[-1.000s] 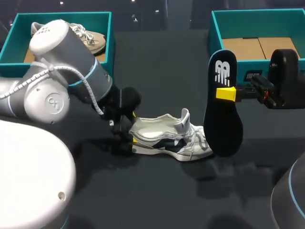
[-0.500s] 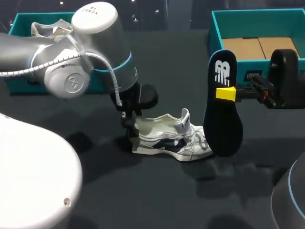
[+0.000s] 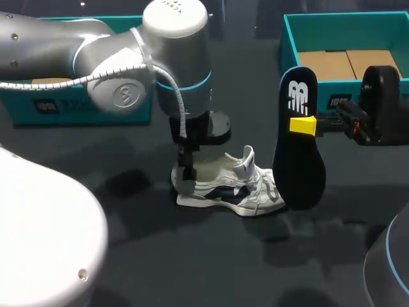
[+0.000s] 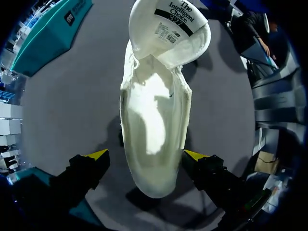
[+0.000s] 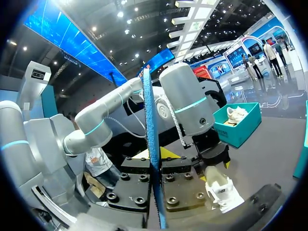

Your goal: Take the shoe out of the shoebox, open the shoe tongue, remove and reinsert the insole, then place the shoe into the shoebox

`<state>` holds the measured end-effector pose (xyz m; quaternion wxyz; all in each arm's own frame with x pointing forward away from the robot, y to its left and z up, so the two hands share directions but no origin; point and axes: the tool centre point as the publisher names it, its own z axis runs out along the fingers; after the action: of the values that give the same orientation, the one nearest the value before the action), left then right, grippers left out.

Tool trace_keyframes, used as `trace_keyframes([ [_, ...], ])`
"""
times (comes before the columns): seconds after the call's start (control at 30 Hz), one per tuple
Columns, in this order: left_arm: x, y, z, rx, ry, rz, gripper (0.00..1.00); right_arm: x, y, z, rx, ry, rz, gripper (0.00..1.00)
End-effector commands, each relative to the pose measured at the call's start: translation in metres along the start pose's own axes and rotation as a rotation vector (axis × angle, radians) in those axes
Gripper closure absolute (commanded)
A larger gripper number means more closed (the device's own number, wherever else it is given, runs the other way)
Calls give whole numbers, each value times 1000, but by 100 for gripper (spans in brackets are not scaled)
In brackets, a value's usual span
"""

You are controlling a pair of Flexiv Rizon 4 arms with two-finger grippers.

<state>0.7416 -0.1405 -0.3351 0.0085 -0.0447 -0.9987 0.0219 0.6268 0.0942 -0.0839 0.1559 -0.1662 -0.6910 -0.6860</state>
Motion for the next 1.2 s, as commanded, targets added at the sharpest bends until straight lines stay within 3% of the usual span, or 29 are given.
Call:
trace_keyframes([
  [0.03, -1, -6, -19, -24, -19, 11, 0, 1, -1, 1, 1, -4, 1, 100],
  [0.27, -18, -29, -19, -18, -58, 47, 0, 1, -1, 1, 1, -4, 1, 100],
  [0.6, -32, -52, 6, 28, -53, 78, 0, 1, -1, 1, 1, -4, 1, 100],
  [0.77, -32, -60, 20, 24, -33, 88, 5, 1, -1, 1, 1, -4, 1, 100],
  [1.07, -28, -65, 43, 33, 7, 80, 22, 1, -1, 1, 1, -4, 1, 100],
  [1.2, -26, -66, 48, 30, 18, 83, 41, 1, -1, 1, 1, -4, 1, 100],
])
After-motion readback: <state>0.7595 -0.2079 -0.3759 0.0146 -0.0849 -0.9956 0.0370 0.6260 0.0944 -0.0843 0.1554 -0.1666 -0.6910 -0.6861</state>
